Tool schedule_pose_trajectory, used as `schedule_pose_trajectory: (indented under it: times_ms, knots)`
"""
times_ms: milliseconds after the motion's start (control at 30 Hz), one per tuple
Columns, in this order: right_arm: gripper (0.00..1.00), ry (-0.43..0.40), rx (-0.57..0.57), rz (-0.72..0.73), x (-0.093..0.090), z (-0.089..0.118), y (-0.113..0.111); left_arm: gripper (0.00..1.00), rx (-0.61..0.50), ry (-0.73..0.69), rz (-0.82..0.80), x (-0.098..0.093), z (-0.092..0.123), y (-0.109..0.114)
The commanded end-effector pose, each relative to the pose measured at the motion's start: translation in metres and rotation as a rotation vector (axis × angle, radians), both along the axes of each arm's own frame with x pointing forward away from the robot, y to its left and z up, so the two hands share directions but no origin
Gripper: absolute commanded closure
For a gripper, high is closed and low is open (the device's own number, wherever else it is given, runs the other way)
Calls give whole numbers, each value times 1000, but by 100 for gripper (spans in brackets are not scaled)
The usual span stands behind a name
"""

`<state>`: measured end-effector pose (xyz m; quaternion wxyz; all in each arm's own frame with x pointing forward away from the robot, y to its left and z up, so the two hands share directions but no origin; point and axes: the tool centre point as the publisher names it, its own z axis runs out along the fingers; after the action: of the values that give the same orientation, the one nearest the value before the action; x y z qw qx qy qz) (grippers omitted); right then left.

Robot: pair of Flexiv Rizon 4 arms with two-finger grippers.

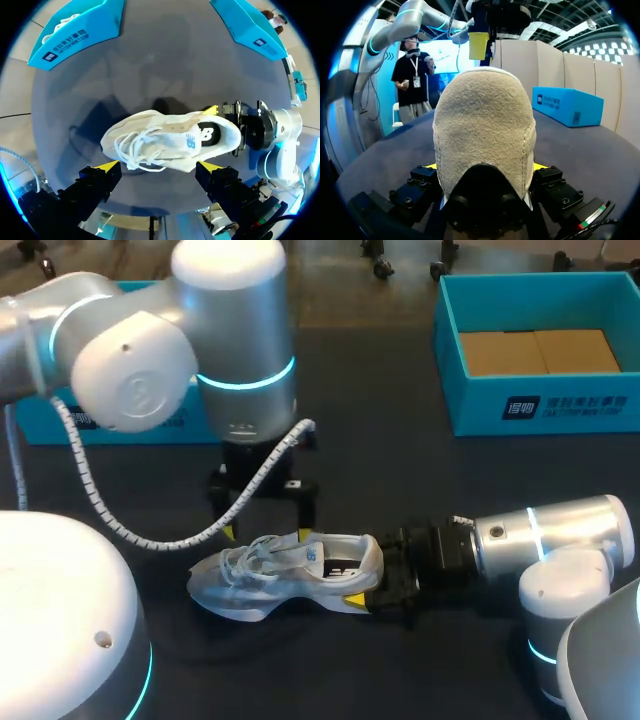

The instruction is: Take the shoe out of the shoebox, open the shoe tongue, remove and reinsert the insole, then place the shoe into the shoebox

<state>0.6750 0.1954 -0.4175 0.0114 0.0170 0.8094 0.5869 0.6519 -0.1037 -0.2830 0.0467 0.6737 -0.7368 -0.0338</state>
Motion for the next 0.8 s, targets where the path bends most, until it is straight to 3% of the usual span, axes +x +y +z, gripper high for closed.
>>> schedule_pose_trajectory:
  times_ms: [33,300,800]
  knots:
    - [100,2,-8,1,1,1,2,0,44,26,-5,5,-11,-18]
    - [100,2,-8,1,1,1,2,0,144,10,-18,4,-24,-34]
    - [100,2,-8,1,1,1,2,0,271,0,15,5,-51,-39]
